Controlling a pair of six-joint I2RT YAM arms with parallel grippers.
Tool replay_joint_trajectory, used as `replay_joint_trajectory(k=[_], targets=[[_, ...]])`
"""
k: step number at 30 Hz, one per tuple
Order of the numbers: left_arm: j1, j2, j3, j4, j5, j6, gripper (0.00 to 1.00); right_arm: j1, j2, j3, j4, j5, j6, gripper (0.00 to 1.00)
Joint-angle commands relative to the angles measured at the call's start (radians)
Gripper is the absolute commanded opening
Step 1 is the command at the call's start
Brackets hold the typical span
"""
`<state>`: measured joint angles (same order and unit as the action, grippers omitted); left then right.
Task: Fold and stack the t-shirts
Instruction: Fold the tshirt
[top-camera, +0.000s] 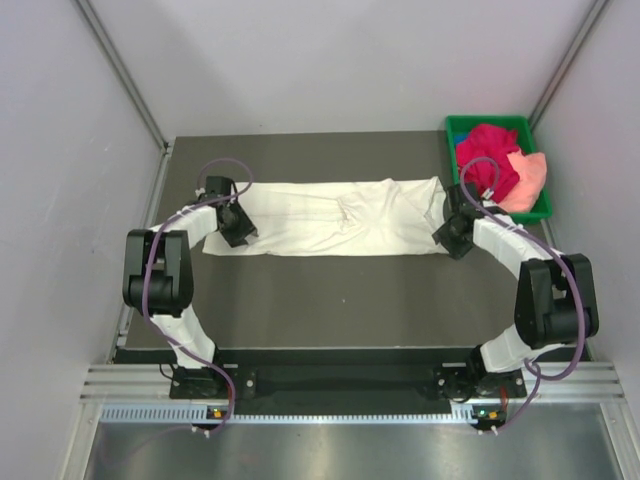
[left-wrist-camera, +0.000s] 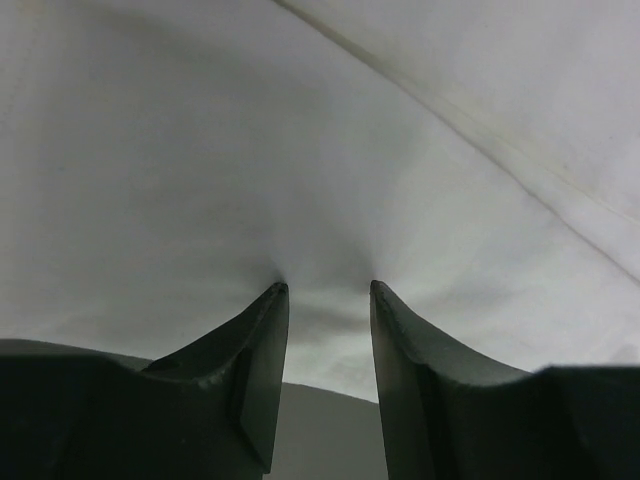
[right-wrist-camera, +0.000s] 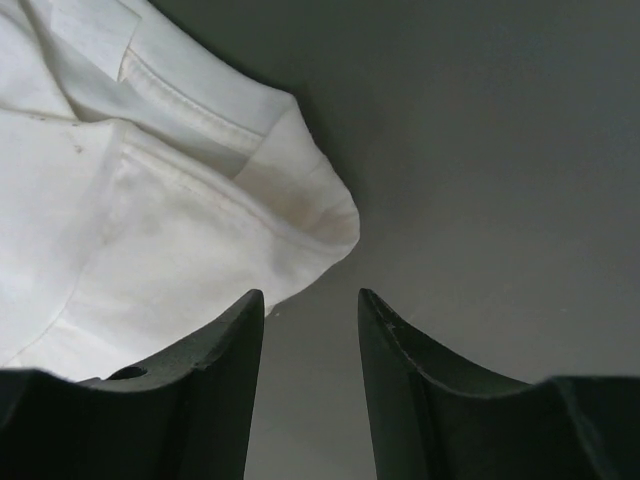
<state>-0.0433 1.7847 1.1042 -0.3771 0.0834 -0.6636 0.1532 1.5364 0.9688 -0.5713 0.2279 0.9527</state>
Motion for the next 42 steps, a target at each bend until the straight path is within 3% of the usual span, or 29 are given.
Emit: replay_joint_trajectory(k=[1, 8, 10, 15, 26, 31, 35, 39, 42], targets=[[0.010, -0.045, -0.017, -0.017, -0.106, -0.007, 0.44, 0.008, -0.009, -0.025, 0.138, 0.047, 0.020, 0.43], [0.017, 0.010, -0.011, -0.064, -0.217, 0.006, 0.45, 0.005, 0.070, -0.041, 0.200, 0.106, -0.012, 0.38], [0.020, 0.033, 0.006, -0.082, -0.257, 0.004, 0.45, 0.000, 0.071, -0.053, 0.200, 0.108, -0.015, 0.32], [0.019, 0.036, 0.006, -0.115, -0.339, 0.001, 0.45, -0.006, 0.061, -0.082, 0.189, 0.111, -0.041, 0.00], [0.023, 0.025, -0.032, -0.209, -0.493, -0.017, 0.46, -0.006, -0.077, -0.206, 0.082, 0.111, -0.103, 0.00], [0.036, 0.016, -0.050, -0.241, -0.479, -0.018, 0.46, -0.007, -0.157, -0.285, 0.070, 0.129, -0.101, 0.00], [0.036, -0.019, -0.020, -0.270, -0.438, 0.002, 0.50, -0.004, -0.226, -0.300, 0.057, 0.120, -0.100, 0.08], [0.036, -0.090, 0.052, -0.313, -0.413, 0.031, 0.53, -0.004, -0.304, -0.277, -0.004, 0.128, -0.095, 0.27], [0.036, -0.136, 0.113, -0.299, -0.323, 0.062, 0.53, -0.004, -0.337, -0.240, -0.036, 0.126, -0.107, 0.32]])
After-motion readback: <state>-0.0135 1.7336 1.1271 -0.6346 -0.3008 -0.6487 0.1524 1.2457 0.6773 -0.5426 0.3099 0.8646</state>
